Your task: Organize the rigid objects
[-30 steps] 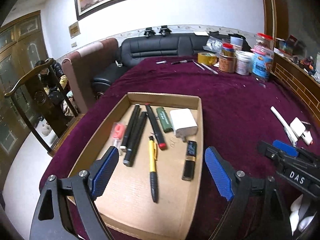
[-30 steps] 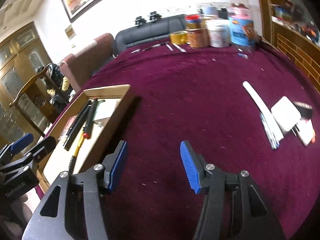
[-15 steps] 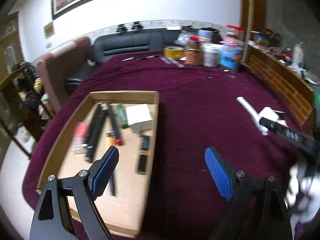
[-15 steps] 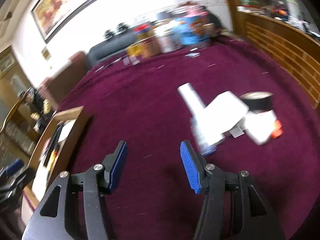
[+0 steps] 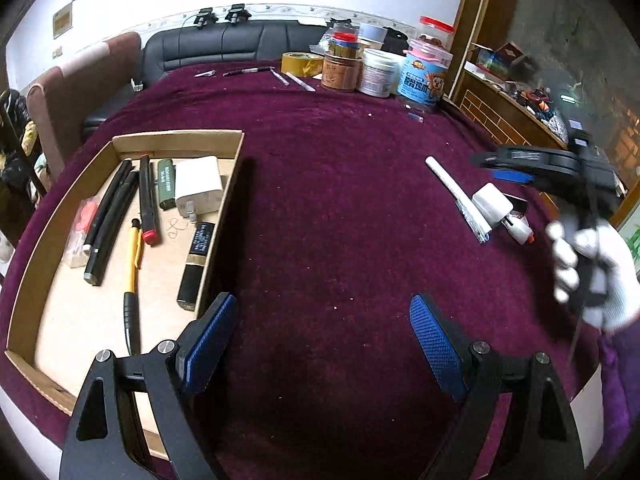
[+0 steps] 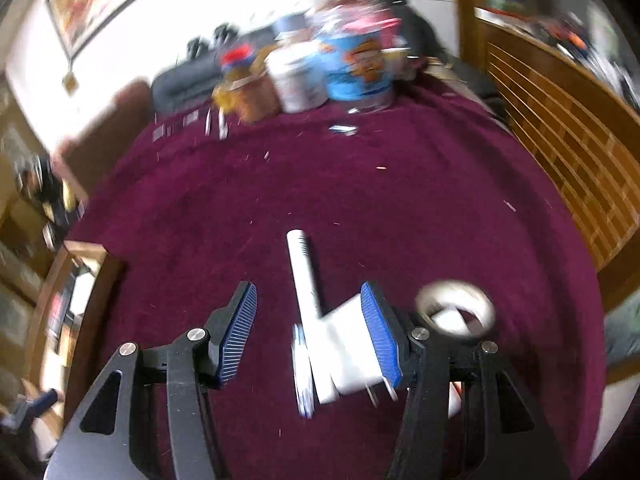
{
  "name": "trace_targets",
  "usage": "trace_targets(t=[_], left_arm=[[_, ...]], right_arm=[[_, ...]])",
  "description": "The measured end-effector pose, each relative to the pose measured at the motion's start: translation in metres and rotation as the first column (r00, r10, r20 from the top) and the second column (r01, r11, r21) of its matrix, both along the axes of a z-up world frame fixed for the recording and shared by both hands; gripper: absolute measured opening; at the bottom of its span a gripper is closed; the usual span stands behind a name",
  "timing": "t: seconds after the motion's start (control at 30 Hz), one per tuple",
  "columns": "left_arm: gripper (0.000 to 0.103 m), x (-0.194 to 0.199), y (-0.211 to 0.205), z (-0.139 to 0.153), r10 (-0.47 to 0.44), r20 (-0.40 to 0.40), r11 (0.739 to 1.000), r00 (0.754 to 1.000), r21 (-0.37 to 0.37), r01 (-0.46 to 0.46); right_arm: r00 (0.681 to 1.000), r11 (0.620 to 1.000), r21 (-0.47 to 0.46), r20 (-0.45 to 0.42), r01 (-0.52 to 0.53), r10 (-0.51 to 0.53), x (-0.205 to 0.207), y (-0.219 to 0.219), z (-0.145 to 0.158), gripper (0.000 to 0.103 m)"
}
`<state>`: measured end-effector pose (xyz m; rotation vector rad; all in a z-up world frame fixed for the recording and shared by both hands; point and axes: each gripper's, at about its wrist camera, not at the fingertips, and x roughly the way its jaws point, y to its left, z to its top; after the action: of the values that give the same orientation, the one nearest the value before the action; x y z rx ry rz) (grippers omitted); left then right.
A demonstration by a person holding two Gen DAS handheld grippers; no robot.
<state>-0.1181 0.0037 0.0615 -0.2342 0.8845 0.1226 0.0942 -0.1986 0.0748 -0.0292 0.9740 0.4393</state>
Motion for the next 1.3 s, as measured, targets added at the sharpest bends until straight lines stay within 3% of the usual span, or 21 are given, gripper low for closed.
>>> trace_targets(t=[0.17,0.27,0.3,0.33,0.47,0.57,0.7,0.8,0.93,1.03,1.1,1.2,1.3], left_arm=[[0.084,-0.006,0.007,0.003,0.022,0.017,1.0,1.0,0.005,-0.023],[0.084,-0.006,0.011,0.002,0.02,0.021,1.0,1.0,-0.002,-0.02],[0.084,-0.005,0.013,0.001,0.016,0.022,1.0,1.0,-0.011,-0.016],[0.084,-0.005,0.014,0.0,0.013,0.021,1.0,1.0,-0.018,-0.013],[0.084,-0.003,0.016,-0.004,0.004,0.014,0.999,1.0,-0.046,-0.004],[0.084,-0.003,0.019,-0.008,0.001,0.001,0.997,1.0,-0.074,-0.001],[0.084,-0.004,0.023,-0.011,0.005,-0.012,0.995,1.0,-0.095,-0.006],[0.084,-0.004,0.022,-0.014,-0.001,-0.024,0.994,1.0,-0.11,-0.002],[0.084,-0.002,0.014,-0.018,-0.023,-0.04,0.993,0.999,-0.113,0.019],[0.084,0.001,0.008,-0.02,-0.039,-0.051,0.992,0.998,-0.12,0.033],[0.084,0.007,0.003,-0.02,-0.06,-0.05,0.989,0.997,-0.138,0.053],[0.084,0.024,0.0,-0.021,-0.079,-0.06,0.982,0.995,-0.179,0.068],[0.084,0.051,-0.005,-0.021,-0.084,-0.066,0.988,0.994,-0.137,0.075]], right_arm=[[0.996,0.96,-0.269,-0.067,-0.073,0.057,0.028,0.052,-0.032,0.052],[0.993,0.927,-0.363,-0.102,-0.093,0.06,0.037,0.068,-0.047,0.036],[0.992,0.925,-0.368,-0.116,-0.094,0.054,0.037,0.071,-0.047,0.016],[0.989,0.928,-0.358,-0.136,-0.101,0.055,0.036,0.071,-0.047,0.013],[0.977,0.948,-0.279,-0.186,-0.155,0.105,0.02,0.084,-0.048,0.013],[0.955,0.969,-0.143,-0.249,-0.201,0.161,0.003,0.096,-0.047,0.013],[0.895,0.965,0.091,-0.359,-0.247,0.264,-0.022,0.107,-0.048,0.014],[0.842,0.941,0.261,-0.437,-0.217,0.316,-0.037,0.104,-0.058,0.014],[0.912,0.96,0.194,-0.317,-0.204,0.258,-0.055,0.087,-0.042,0.015],[0.951,0.964,0.202,-0.218,-0.175,0.219,-0.062,0.057,-0.024,0.016],[0.972,0.97,0.196,-0.156,-0.141,0.173,-0.067,0.032,-0.012,0.026],[0.99,0.98,0.181,-0.092,-0.086,0.104,-0.068,0.003,-0.004,0.034],[0.994,0.98,0.194,-0.087,-0.051,0.069,-0.071,-0.018,0.0,0.034]])
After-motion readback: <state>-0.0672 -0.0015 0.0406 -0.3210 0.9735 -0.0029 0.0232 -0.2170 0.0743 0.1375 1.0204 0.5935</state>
